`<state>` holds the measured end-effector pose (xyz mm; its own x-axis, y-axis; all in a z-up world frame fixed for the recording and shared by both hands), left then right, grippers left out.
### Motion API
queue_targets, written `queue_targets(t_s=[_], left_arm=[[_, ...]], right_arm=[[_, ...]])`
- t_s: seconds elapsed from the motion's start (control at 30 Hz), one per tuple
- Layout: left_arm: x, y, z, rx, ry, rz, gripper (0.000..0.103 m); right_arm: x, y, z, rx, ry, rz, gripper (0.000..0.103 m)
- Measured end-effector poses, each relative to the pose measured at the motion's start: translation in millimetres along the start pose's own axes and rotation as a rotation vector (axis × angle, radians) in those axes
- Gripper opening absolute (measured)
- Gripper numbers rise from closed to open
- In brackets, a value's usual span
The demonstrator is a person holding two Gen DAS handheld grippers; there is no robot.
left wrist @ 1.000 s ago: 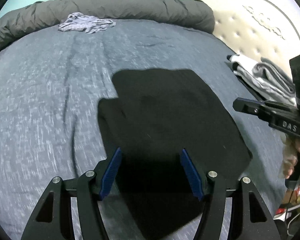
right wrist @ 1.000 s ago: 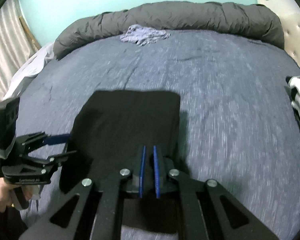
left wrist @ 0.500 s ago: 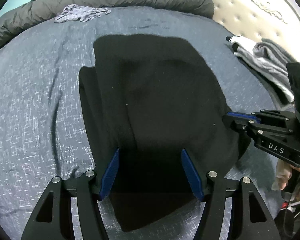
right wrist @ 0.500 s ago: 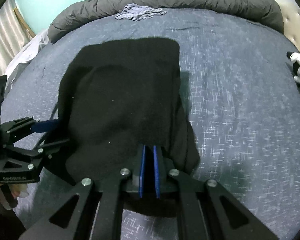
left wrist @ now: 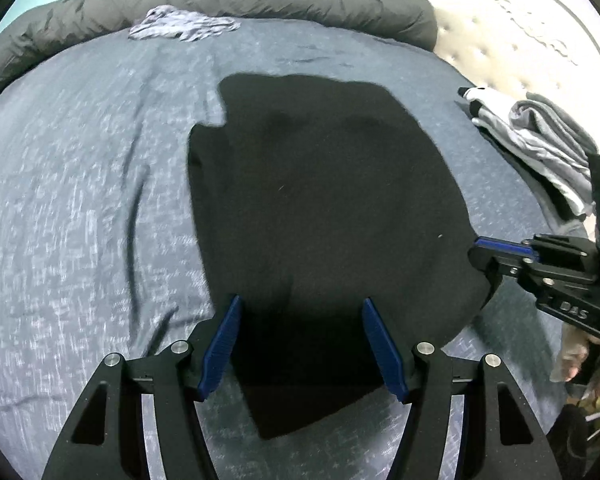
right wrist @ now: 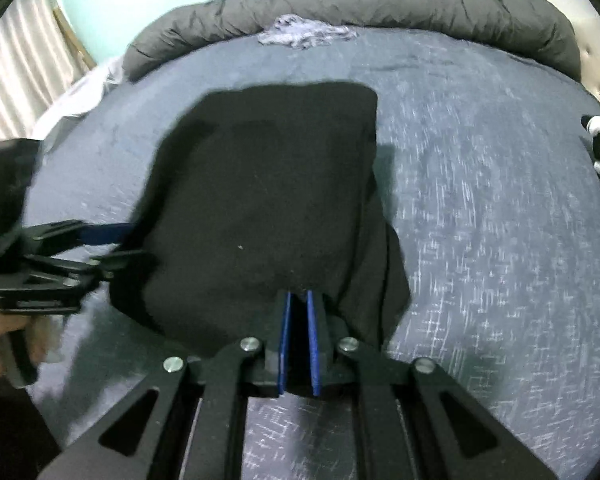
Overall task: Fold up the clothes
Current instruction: 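Grasp the folded black sweatshirt with both tools from opposite sides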
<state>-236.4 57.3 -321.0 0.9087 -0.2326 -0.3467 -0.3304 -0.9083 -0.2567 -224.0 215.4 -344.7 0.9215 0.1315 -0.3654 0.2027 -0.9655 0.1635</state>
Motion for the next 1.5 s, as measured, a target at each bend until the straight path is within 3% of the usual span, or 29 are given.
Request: queue_targets(t_s=[0.07,0.2,0.3,0.37,0.4,0.43,0.53,0.63,0.77,0.9,1.07,1.13,1.27,1.43,1.5], left_arm=[[4,4,-4,0.010,0.000,-0.023,0.067],[11,13,-12,0.031,-0.001,-0.069,0.067],[16,20,-19,0.047,-0.002,-0.103,0.067],[19,24,-22,0.056,-0.003,-0.124,0.069],[17,25,-22,0.056,-0.003,-0.128,0.072],[15,26,-21,0.055,-0.004,-0.131,0.072],[9,29,-20,0.046,-0.006,-0.138,0.072],[-4,32,-13,-0.027,-0.009,-0.118,0.072],[-14,51,-1,-0.064,0.005,-0.163,0.072],[-14,70,-9,-0.070,-0.038,-0.226,0.072],[-8,73,-9,0.068,-0.019,-0.260,0.072],[-8,67,-7,0.097,-0.010,-0.240,0.074],[-3,58,7,0.190,0.047,-0.263,0.079],[4,53,30,0.242,0.109,-0.288,0.081],[5,53,37,0.239,0.119,-0.287,0.084]], right_arm=[[1,-1,5,0.015,0.005,-0.003,0.006],[-4,-12,-19,-0.045,-0.035,0.076,0.006],[-3,-23,-37,-0.084,-0.066,0.143,0.013],[2,-32,-42,-0.106,-0.068,0.191,0.036],[4,-37,-45,-0.118,-0.069,0.215,0.054],[7,-41,-47,-0.130,-0.070,0.237,0.056],[12,-43,-46,-0.155,-0.066,0.245,0.056],[13,-41,-45,-0.159,-0.061,0.241,0.056],[13,-43,-42,-0.173,-0.054,0.248,0.056],[11,-49,-39,-0.196,-0.054,0.259,0.056],[5,-67,-38,-0.263,-0.076,0.346,0.062],[2,-71,-36,-0.285,-0.074,0.368,0.071],[-5,-62,-21,-0.294,-0.006,0.348,0.076],[-11,-49,17,-0.301,0.111,0.314,0.082],[-13,-50,22,-0.298,0.112,0.306,0.087]])
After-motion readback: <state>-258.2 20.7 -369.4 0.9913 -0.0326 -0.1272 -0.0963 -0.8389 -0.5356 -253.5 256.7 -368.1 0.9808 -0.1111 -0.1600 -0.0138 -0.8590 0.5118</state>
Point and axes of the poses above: each gripper's, at about its wrist camera, not at the fingertips, and z roughly the way its jaws point, y to its left, x to its underside, the point moved 4 cm from there along z, roughly the way its jaws point, and after that the axes turned 10 degrees about y, right-handed, at the moved point
